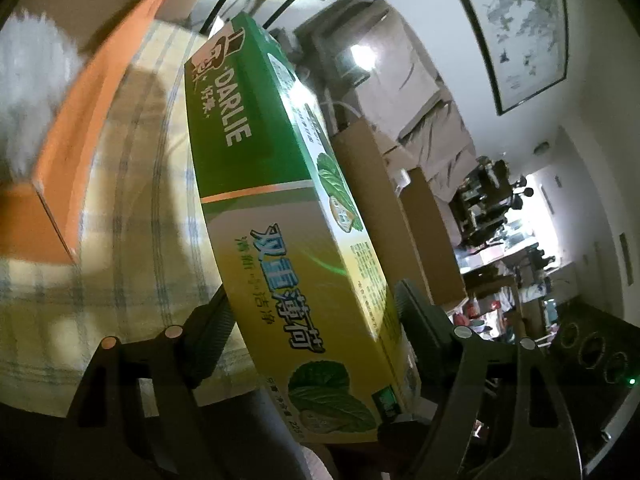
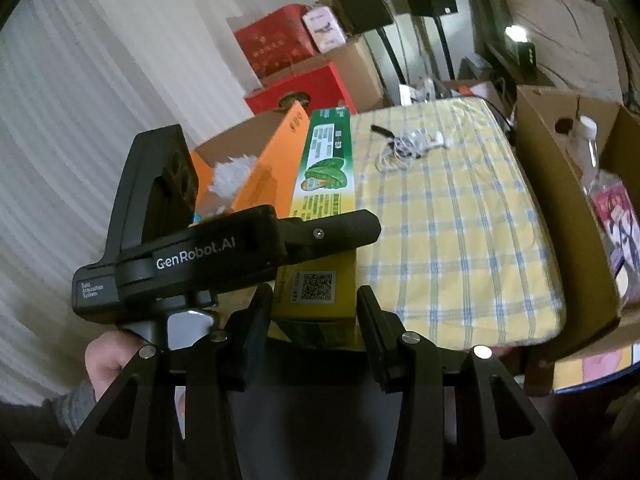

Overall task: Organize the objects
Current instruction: 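Grasp the toothpaste box with the right tool while the left tool holds it, lower into box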

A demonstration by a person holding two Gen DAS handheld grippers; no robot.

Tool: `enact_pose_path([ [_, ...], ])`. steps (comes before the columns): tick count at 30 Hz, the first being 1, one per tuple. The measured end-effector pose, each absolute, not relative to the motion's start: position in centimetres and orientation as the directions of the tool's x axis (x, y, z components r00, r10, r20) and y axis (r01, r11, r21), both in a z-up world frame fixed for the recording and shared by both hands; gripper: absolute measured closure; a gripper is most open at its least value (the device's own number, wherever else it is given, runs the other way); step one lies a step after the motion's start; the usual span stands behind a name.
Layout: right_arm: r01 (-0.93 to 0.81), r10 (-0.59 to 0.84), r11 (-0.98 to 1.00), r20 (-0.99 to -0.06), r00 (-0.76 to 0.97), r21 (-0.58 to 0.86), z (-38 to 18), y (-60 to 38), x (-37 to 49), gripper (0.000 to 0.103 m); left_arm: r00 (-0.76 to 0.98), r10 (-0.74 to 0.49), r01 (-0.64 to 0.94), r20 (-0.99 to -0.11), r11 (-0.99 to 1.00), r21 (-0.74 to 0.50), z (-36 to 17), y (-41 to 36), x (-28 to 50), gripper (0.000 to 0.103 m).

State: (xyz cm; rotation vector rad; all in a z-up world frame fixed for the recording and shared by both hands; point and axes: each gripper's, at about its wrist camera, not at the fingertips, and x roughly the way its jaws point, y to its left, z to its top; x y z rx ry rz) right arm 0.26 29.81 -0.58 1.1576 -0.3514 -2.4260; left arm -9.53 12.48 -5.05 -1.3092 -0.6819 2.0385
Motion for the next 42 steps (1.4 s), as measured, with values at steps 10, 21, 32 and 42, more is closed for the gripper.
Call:
enact_pose_path([
  [10, 0.386, -0.505, -0.86, -0.654, -0.563, 0.332, 3.2, 27.3, -1.3, 0.059, -0.431, 0.734, -0.206, -0.525, -0.646, -0.735, -1.2, 8.6, -11.0, 0.032],
  [21, 0.541, -0.605, -0.773, -0.644, -0.468, 0.332, 3.7, 20.5, -6.4, 0.059, -0.561, 0.655, -0.051, -0.507, -0.639, -0.768, -1.7, 1.3, -13.4, 0.032],
  [32, 0.604, -0.645, -0.715, -0.665, -0.375, 0.353, 2.1, 14.3, -10.5, 0.06, -0.615, 0.58, 0.062, -0.535, -0.64, -0.766, -3.4, -4.0, -15.0, 0.033],
  [42, 0.632, -0.694, -0.655, -0.66, -0.287, 0.414, 1.0, 11.4, -13.7, 0.061, -0.642, 0.532, 0.122, -0.552, -0.64, -0.759, -4.7, -8.0, -15.4, 0.033],
])
